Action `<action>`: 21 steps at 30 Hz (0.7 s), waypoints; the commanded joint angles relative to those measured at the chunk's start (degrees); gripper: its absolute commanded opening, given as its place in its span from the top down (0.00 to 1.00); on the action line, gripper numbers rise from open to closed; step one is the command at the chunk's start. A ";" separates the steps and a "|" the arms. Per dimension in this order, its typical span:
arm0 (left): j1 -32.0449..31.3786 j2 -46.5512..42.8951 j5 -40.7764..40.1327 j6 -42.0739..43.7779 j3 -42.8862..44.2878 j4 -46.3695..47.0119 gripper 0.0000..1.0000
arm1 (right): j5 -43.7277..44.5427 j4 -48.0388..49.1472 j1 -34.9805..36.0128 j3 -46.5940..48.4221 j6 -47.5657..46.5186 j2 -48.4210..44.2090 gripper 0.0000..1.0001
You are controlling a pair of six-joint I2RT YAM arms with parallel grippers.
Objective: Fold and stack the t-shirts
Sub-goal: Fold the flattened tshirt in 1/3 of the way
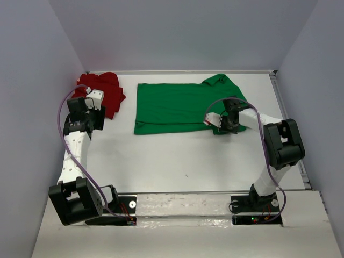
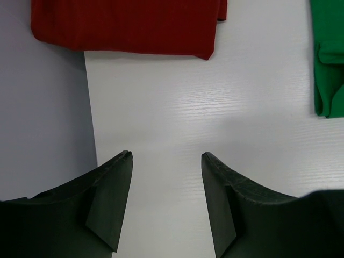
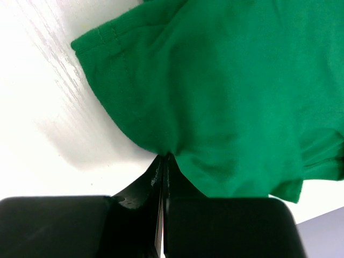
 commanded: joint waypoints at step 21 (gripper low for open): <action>0.35 -3.21 2.75 0.04 -0.49 0.61 0.34 | -0.59 -5.98 0.00 15.59 5.81 -1.87 1.00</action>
